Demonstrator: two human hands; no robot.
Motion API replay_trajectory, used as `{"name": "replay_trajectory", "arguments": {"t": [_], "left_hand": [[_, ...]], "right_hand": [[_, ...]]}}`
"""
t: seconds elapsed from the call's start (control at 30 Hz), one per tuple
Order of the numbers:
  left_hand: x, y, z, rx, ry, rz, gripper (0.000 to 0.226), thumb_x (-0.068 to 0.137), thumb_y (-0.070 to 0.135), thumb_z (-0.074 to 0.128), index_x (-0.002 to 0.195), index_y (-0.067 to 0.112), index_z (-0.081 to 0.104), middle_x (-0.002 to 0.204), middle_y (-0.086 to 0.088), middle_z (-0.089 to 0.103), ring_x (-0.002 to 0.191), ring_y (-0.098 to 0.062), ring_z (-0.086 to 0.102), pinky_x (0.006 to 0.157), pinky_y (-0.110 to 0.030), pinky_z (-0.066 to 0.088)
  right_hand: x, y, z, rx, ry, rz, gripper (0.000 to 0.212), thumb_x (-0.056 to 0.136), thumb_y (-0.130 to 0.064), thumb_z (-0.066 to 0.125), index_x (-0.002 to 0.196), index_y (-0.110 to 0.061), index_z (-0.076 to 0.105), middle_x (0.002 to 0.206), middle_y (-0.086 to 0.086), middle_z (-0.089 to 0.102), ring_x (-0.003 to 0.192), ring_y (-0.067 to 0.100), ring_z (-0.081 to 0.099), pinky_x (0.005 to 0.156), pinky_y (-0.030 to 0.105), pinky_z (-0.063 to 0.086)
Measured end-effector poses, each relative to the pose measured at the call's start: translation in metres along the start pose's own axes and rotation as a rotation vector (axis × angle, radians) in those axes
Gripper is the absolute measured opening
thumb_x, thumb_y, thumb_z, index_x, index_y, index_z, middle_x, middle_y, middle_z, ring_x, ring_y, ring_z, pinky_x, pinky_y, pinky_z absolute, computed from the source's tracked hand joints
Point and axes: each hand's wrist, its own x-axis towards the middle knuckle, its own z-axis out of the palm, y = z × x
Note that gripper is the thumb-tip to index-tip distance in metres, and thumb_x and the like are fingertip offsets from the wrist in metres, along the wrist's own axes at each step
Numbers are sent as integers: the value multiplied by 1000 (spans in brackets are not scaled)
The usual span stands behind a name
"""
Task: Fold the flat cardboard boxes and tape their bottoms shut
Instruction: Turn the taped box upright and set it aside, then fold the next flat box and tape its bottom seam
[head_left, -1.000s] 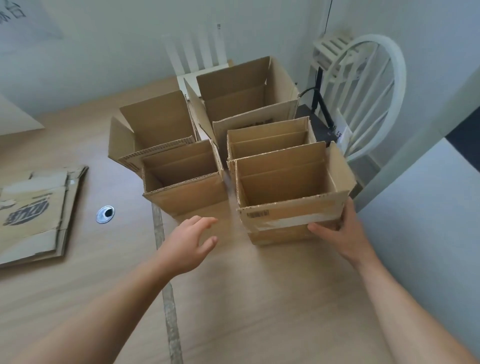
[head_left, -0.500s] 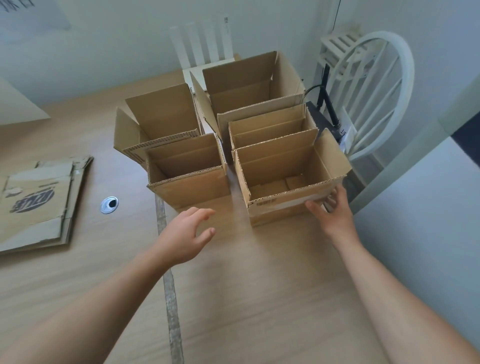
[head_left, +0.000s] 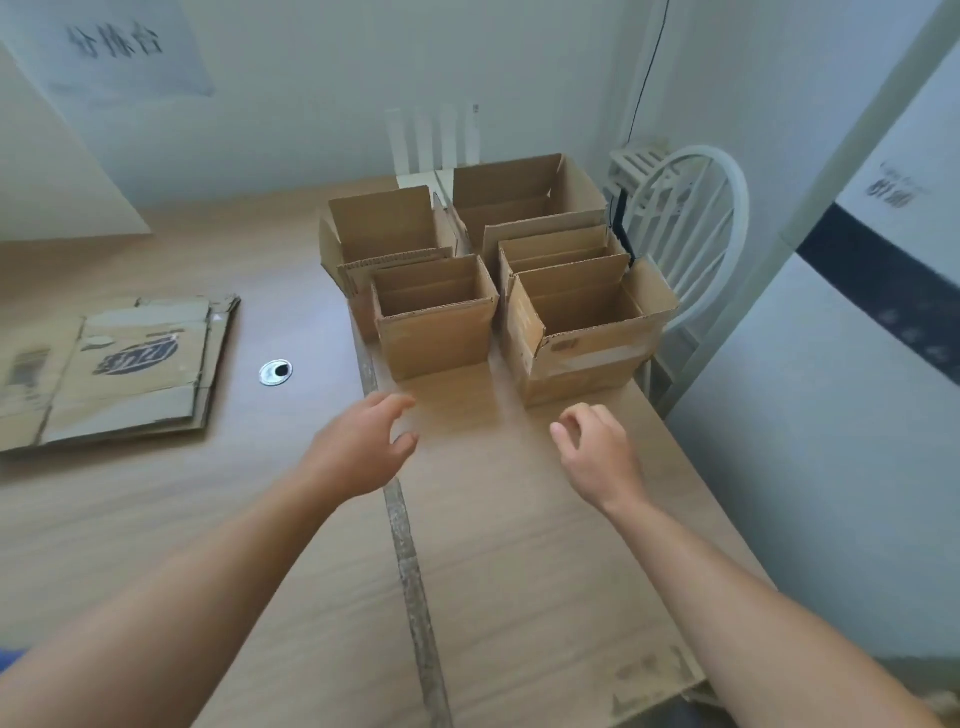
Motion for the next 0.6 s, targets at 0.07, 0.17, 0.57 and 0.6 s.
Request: {"name": "replay_trajectory", "arguments": {"t": [0.07,0.17,0.57,0.6], "left_hand": [[-31,-18,-14,35,26,-20,44,96,39,52,138,28,48,132,6,53,118,-18,53,93,-38,47],[-77,-50,-35,102,70,-71,43,97,40,50,138,28,48,132,4,53,117,-21,52,92,-37,45],[-195,-183,-103,330,88,-297,41,96,39,43,134,24,48,134,4,54,123,-21,48,96,-35,40],[-198,-193,-107,325,85,-327,41,96,39,43,134,24,48,133,4,54,123,-21,48,96,-35,39]], "right_hand": [[-23,-38,7,-100,-38,-106,27,98,-39,48,111,-19,60,112,3,59,105,27,55,87,40,47],[-52,-101,22,-229,-73,-247,32,99,-42,43,115,-19,58,115,5,59,107,30,55,85,39,44],[-97,-300,105,-503,-192,-696,35,101,-45,38,120,-20,53,113,3,56,105,30,53,75,39,31],[-94,-311,112,-506,-201,-715,36,101,-45,38,121,-19,53,113,3,56,104,30,52,74,38,30]]}}
